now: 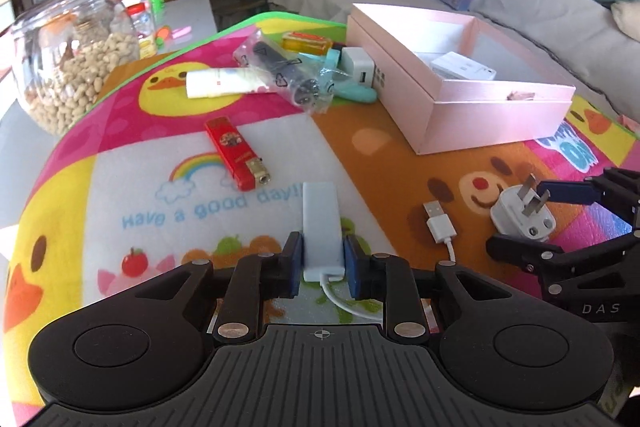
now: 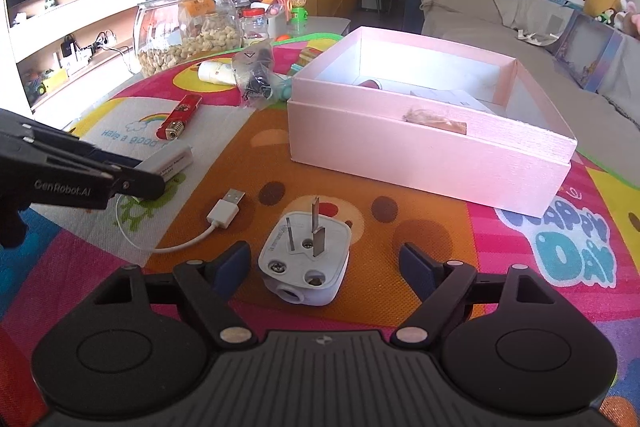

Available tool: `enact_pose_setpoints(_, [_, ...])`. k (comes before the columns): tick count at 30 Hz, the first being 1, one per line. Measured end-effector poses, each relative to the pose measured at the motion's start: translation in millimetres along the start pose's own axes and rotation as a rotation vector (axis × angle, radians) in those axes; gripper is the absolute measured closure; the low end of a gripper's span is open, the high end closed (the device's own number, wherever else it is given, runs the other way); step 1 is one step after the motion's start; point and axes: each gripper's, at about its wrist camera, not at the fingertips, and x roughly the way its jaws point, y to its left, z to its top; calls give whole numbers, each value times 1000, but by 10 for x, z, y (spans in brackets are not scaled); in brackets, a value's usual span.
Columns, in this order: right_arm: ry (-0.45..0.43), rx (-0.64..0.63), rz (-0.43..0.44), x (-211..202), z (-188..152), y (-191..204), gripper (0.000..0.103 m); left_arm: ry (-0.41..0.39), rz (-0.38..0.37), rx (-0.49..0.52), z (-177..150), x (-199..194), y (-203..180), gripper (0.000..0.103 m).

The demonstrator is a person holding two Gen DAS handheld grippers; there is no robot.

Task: Organize rigid objects
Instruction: 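Grasp the white plug adapter with the right gripper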

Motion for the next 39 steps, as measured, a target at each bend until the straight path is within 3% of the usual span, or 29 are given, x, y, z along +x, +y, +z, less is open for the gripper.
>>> enact_pose_setpoints(5, [-3, -2, 2, 4, 2, 6, 24, -27, 49, 10, -25, 8, -89, 77])
enact_pose_setpoints(7, [-6, -14, 8, -1, 12, 23, 33, -47, 53, 6, -26, 34, -104, 78])
enact_pose_setpoints(9, [-3, -42, 25, -25, 30, 72, 59, -63, 39, -11, -1, 77, -83, 78])
enact_pose_setpoints(14, [15, -69, 36, -159, 37, 141, 63, -81, 42, 6, 80, 182, -89, 78])
enact_pose_setpoints(25, [-68, -37, -25, -700, -25, -59, 67, -104, -15, -20, 56, 150, -57, 79])
enact_pose_setpoints(30, [-90, -38, -8, -856, -64, -139, 68, -130, -64, 43, -101, -120, -144, 79])
enact_pose_setpoints(31, [-81, -42, -4, -851, -87, -137, 67, -123, -71, 51, -139, -165, -160, 79])
enact_pose_setpoints(33, [-62, -39, 0, -814, -142, -111, 49, -98, -79, 66, -218, -224, -191, 79])
enact_pose_setpoints(34, [-58, -38, 5, -789, -174, -86, 45, -80, -76, 72, -256, -235, -206, 78])
enact_pose_setpoints(36, [-45, -36, 14, -733, -205, -56, 44, -46, -64, 69, -311, -222, -221, 78])
enact_pose_setpoints(39, [-23, -33, 10, -631, -214, -23, 44, -58, -43, 51, -337, -229, -256, 78])
